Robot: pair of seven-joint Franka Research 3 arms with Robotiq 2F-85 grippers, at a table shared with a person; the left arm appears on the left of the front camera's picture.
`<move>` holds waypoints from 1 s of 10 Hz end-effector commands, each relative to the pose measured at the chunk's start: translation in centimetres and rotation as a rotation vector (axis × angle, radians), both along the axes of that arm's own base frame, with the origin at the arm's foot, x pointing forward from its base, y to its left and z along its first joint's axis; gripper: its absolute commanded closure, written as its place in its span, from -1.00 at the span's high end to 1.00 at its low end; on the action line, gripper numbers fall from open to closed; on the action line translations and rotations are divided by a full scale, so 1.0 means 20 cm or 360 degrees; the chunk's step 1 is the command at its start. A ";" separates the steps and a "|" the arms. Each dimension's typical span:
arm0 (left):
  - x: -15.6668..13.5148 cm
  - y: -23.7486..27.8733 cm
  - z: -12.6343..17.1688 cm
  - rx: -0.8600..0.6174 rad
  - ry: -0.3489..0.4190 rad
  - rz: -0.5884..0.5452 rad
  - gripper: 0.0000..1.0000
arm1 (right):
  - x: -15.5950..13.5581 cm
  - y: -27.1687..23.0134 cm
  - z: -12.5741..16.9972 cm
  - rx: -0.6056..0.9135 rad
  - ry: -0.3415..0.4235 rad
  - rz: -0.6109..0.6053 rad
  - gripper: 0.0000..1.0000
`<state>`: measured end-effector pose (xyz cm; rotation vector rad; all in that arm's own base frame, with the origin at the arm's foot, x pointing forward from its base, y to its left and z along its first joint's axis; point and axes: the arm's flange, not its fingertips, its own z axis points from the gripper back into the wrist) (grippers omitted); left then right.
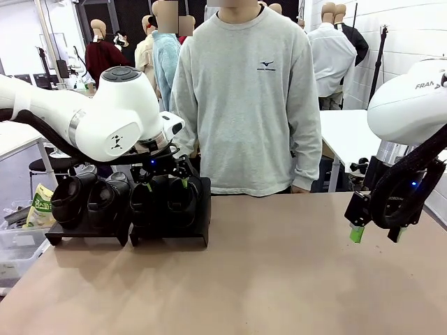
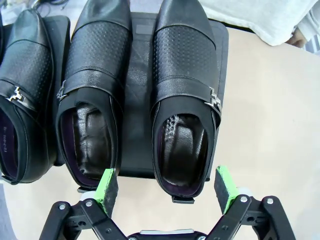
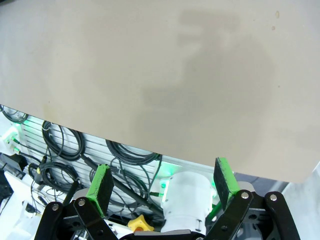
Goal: Organize the shoes by placing them on the stand.
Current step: Place the Shoe from the middle of the table onto the Shoes Stand.
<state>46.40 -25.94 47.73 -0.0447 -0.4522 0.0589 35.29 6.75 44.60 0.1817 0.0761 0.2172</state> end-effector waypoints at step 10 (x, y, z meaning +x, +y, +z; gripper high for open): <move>0.01 -0.01 0.01 -0.0002 -0.0005 -0.0006 1.00 | 0.00 -0.01 0.01 -0.0024 0.0007 0.0015 1.00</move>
